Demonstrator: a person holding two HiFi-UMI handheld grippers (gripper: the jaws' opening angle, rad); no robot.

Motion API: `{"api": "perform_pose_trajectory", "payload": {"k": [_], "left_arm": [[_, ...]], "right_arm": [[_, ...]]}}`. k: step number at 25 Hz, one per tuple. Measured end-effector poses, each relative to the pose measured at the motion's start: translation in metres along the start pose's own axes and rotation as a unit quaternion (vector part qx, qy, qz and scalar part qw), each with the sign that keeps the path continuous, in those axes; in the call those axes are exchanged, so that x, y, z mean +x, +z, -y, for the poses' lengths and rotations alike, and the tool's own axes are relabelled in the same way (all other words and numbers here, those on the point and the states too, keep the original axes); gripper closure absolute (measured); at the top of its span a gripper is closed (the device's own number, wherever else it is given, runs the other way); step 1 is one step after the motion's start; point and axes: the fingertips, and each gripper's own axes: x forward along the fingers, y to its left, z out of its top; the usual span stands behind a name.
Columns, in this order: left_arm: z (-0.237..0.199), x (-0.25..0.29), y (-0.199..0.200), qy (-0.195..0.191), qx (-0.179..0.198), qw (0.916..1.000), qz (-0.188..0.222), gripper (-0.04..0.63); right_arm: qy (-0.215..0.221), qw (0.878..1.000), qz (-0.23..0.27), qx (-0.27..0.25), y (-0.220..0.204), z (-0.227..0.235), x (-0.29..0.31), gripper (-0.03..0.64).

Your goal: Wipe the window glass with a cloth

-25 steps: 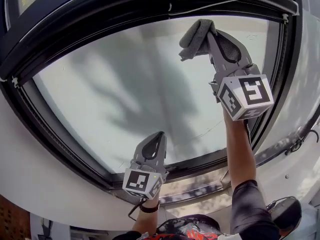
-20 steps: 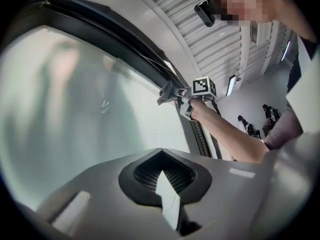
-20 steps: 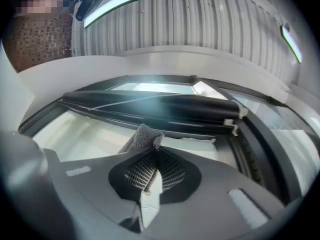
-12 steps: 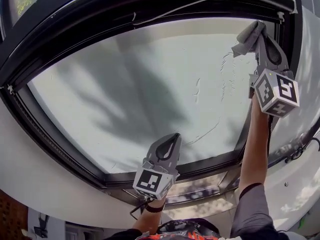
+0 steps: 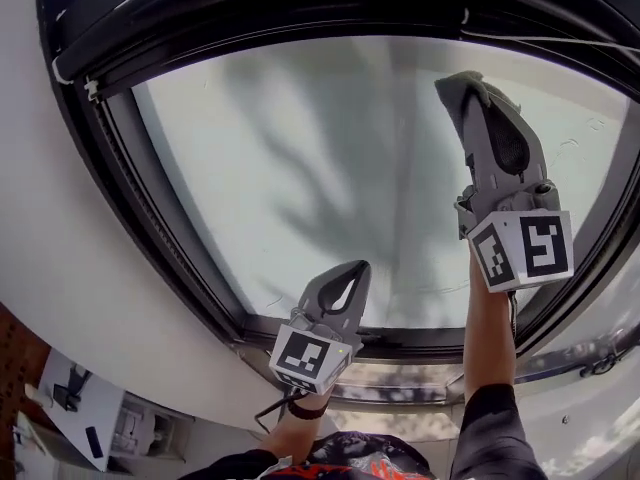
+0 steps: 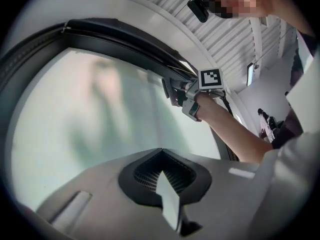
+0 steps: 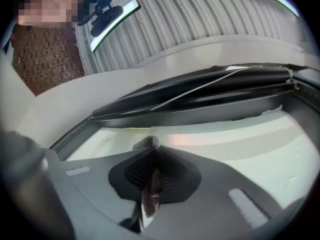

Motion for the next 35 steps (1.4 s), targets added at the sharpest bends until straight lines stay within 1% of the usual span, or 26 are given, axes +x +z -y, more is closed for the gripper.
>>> {"api": "perform_pose_trajectory", "payload": {"k": [2,4,5,7,9,11,12,14,15,17,19,21,25,30,35], "left_arm": [[-0.025,-0.02,0.0,0.02,0.006,0.9998,-0.006,0.614],[-0.053,-0.044,0.002,0.046,0.015,0.9988,-0.012,0.614],[-0.067,-0.057,0.005,0.061,0.018,0.9979,-0.013,0.614],[-0.095,-0.086,0.01,0.089,0.025,0.9957,-0.014,0.614],[-0.116,-0.117,0.015,0.111,0.032,0.9932,-0.016,0.614],[-0.134,-0.149,0.019,0.132,0.035,0.9904,-0.017,0.614],[-0.144,-0.164,0.02,0.144,0.034,0.9889,-0.017,0.614],[-0.162,-0.189,0.022,0.164,0.031,0.9859,-0.014,0.614],[-0.169,-0.198,0.022,0.17,0.03,0.9849,-0.013,0.614],[-0.175,-0.208,0.02,0.169,0.025,0.9852,-0.011,0.614],[-0.176,-0.206,0.016,0.157,0.018,0.9873,-0.011,0.614],[-0.172,-0.198,0.011,0.14,0.01,0.99,-0.01,0.614],[-0.151,-0.169,0.007,0.092,-0.01,0.9957,-0.003,0.614],[-0.102,-0.122,-0.001,0.023,-0.028,0.9993,0.001,0.614],[-0.049,-0.078,-0.005,-0.031,-0.046,0.9985,0.0,0.614]], "right_arm": [[0.035,0.999,0.005,0.015,-0.001,-0.048,0.019,0.6],[0.079,0.995,0.017,0.053,0.001,-0.097,0.039,0.6],[0.104,0.991,0.024,0.076,0.002,-0.123,0.05,0.6],[0.152,0.981,0.036,0.114,0.007,-0.176,0.068,0.6],[0.202,0.967,0.044,0.147,0.015,-0.23,0.08,0.598],[0.238,0.955,0.047,0.168,0.021,-0.279,0.09,0.598],[0.246,0.953,0.045,0.168,0.021,-0.3,0.097,0.598],[0.247,0.955,0.036,0.158,0.014,-0.333,0.114,0.598],[0.242,0.958,0.028,0.15,0.009,-0.344,0.121,0.598],[0.22,0.968,0.01,0.119,-0.002,-0.353,0.133,0.598],[0.194,0.978,-0.006,0.083,-0.012,-0.35,0.139,0.598],[0.17,0.984,-0.016,0.053,-0.019,-0.335,0.139,0.598],[0.116,0.993,-0.035,0.014,-0.024,-0.279,0.123,0.599],[0.034,0.997,-0.061,-0.025,-0.032,-0.182,0.087,0.599],[-0.033,0.994,-0.085,-0.063,-0.033,-0.085,0.044,0.599]]}}
